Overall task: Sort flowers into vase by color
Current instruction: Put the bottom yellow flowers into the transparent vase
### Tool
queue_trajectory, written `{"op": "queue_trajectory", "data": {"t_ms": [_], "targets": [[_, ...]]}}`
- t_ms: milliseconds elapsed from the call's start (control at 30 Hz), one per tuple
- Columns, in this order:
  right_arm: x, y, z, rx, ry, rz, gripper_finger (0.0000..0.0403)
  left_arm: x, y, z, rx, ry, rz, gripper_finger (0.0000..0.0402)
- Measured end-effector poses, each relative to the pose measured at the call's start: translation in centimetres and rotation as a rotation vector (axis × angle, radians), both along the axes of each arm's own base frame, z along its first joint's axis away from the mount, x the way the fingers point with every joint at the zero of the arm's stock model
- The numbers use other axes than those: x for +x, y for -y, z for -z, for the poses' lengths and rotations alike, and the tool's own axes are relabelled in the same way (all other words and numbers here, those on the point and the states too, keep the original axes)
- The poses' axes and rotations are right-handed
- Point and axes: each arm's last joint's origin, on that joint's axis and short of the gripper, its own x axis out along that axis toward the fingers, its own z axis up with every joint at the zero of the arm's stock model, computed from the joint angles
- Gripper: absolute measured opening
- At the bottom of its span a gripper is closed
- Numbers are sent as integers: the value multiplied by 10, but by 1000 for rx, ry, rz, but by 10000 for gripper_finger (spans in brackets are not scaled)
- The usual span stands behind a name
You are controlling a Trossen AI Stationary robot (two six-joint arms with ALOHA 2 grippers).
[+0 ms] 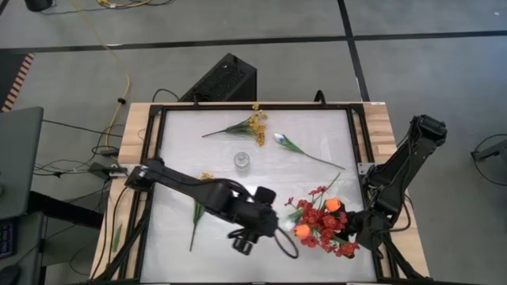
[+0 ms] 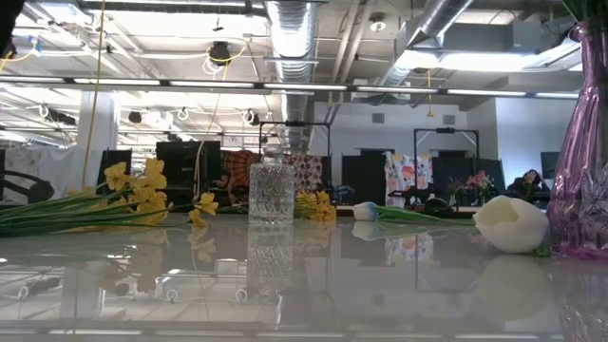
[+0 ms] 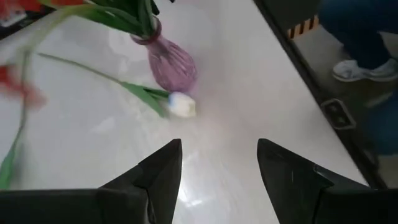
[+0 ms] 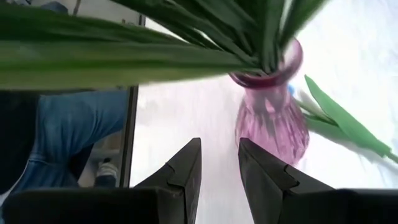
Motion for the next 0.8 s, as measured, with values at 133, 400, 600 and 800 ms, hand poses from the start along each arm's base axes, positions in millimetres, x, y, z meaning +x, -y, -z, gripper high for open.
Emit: {"op": "queue_trajectory", "data": {"t_ms": [133, 400, 600, 800], "targets": [[-2, 7, -2, 26, -41, 26, 133, -26, -3, -29, 13, 23, -10, 198], [-1, 36, -2, -35, -155, 141, 133, -74, -23, -69, 130, 64, -61, 198], [4, 68, 9, -164, -392, 158, 133, -112, -49, -61, 155, 132, -263, 198], [7, 90, 14, -359, -491, -7, 133, -156, -69, -17, -11, 324, -404, 198]]}}
